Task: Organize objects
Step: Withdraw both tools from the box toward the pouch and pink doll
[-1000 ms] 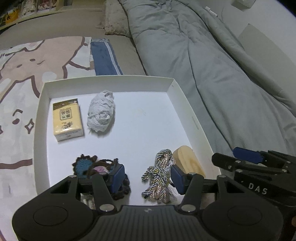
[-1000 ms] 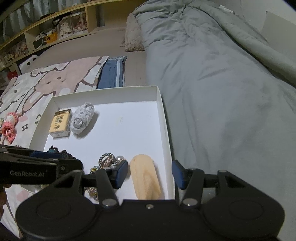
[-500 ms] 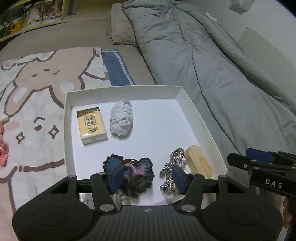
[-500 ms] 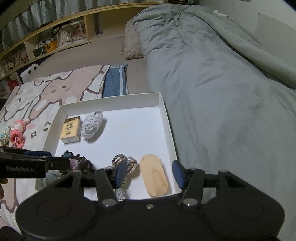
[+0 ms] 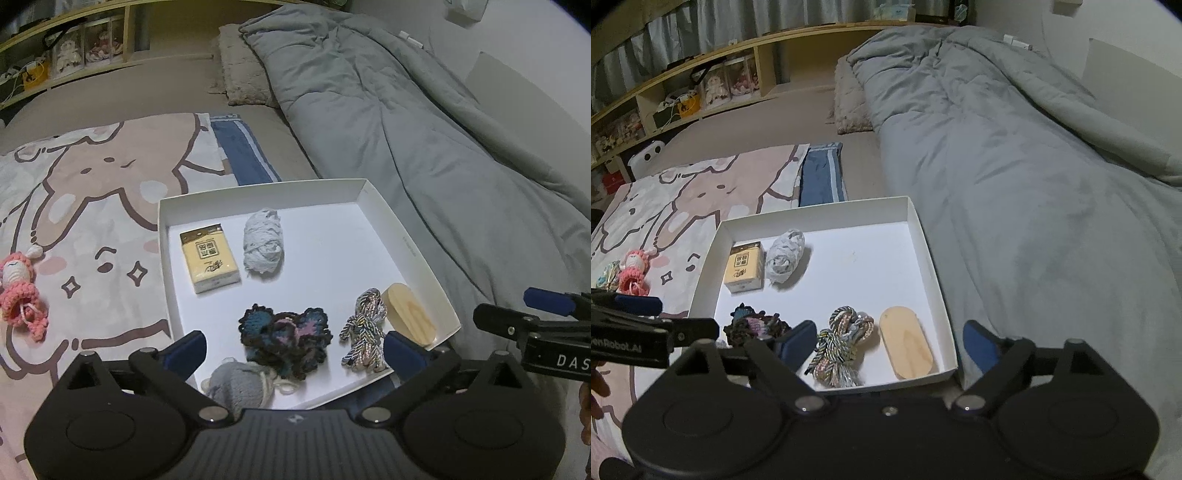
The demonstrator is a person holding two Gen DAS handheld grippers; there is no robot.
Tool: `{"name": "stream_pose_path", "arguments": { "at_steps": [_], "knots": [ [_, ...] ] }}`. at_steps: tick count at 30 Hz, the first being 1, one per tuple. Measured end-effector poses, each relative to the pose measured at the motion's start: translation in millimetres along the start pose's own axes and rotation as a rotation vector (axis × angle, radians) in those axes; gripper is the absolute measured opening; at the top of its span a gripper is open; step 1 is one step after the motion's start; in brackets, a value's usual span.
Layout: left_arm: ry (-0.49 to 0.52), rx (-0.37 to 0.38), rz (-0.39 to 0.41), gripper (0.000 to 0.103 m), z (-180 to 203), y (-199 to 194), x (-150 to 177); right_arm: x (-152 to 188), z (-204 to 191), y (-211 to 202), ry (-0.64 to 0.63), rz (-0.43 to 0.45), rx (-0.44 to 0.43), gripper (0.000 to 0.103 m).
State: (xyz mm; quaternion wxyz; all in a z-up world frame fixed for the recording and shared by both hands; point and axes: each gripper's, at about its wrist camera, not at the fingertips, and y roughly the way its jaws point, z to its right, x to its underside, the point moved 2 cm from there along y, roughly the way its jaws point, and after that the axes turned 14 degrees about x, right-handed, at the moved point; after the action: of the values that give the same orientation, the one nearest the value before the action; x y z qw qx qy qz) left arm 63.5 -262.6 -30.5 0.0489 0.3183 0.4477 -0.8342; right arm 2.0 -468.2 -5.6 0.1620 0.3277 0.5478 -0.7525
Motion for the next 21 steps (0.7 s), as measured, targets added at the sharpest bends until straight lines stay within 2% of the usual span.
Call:
{"name": "stream_pose_path", "arguments": {
  "at_steps": [7,21],
  "knots": [
    [0.022,-0.025,0.005,0.103,-9.4,-8.4,3.5,7.1,-3.0,-4.0,0.026,0.003,0.023,0.102],
    [0.014,-0.065,0.035,0.103,-44.5,-31.8,2.5,2.4,-32.6,-3.0,0.027,0.003,0.009,0.103]
  ]
}}
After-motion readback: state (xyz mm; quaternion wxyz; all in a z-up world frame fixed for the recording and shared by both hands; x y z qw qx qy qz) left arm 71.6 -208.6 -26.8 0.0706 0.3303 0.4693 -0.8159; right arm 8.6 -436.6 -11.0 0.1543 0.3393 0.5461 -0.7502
